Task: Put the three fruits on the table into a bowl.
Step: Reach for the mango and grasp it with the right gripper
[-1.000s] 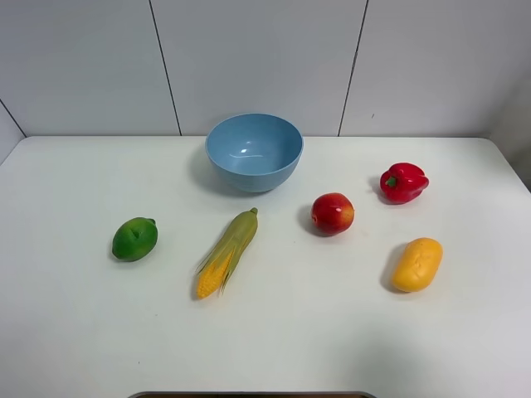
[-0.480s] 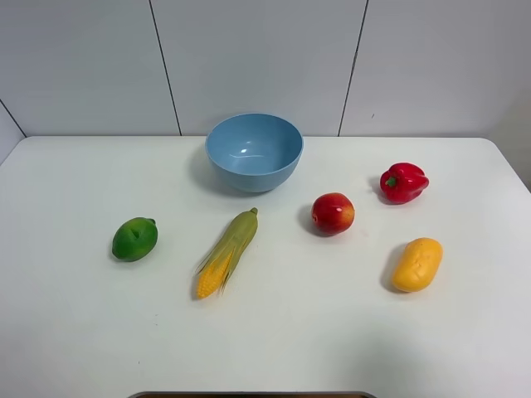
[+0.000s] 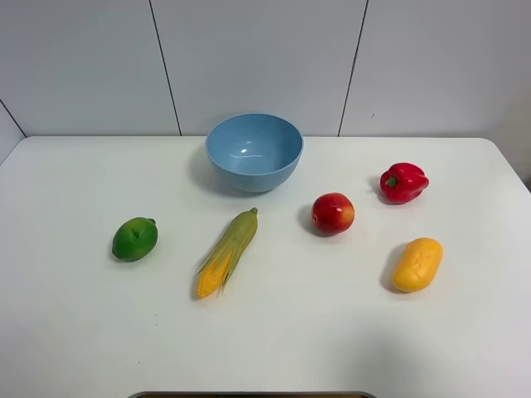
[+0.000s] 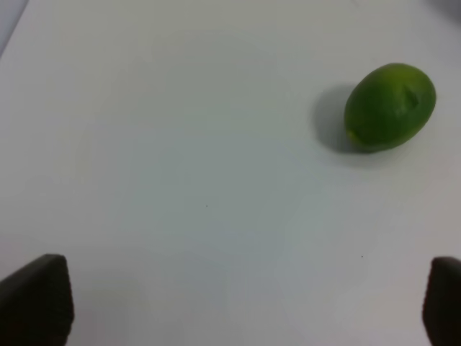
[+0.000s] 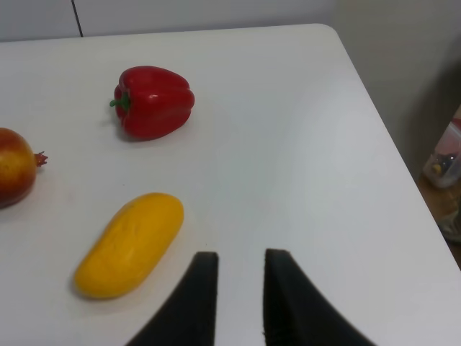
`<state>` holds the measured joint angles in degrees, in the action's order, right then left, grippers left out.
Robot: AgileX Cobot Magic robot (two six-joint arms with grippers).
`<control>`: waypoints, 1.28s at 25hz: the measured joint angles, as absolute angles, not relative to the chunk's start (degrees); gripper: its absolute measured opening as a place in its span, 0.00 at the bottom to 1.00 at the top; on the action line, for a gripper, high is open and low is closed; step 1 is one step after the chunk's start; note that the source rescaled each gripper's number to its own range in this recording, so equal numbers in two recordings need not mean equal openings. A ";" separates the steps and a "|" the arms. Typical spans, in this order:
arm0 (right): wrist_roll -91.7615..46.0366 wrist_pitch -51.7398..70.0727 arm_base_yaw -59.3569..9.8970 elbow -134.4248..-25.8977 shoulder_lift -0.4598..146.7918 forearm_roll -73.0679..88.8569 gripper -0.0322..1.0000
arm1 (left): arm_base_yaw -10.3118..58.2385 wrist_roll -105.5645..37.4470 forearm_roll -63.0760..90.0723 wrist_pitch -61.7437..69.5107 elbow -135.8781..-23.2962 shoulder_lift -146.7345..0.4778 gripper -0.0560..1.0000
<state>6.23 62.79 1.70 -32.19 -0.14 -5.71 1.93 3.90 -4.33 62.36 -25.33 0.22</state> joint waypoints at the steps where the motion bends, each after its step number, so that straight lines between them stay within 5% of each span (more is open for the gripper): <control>1: 6.23 62.79 1.70 -32.19 -0.14 -5.71 0.28 | 1.93 3.90 -4.33 62.36 -25.33 0.22 1.00; 6: 6.93 62.79 1.70 -32.19 -0.14 -6.08 0.67 | 1.93 3.90 -4.33 62.36 -25.33 0.22 1.00; 10: 10.38 63.52 1.70 -33.31 2.12 -7.28 0.81 | 1.93 3.90 -4.33 62.36 -25.33 0.22 1.00; 22: 17.84 64.72 1.70 -55.22 30.43 -7.15 0.87 | 1.93 3.90 -4.33 62.36 -25.33 0.22 1.00; 32: 25.19 67.74 1.70 -60.79 46.95 -5.25 0.87 | 1.93 3.90 -4.33 62.36 -25.33 0.22 1.00</control>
<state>25.19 67.74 1.70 -60.79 46.95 -5.25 1.93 3.90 -4.33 62.36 -25.33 0.22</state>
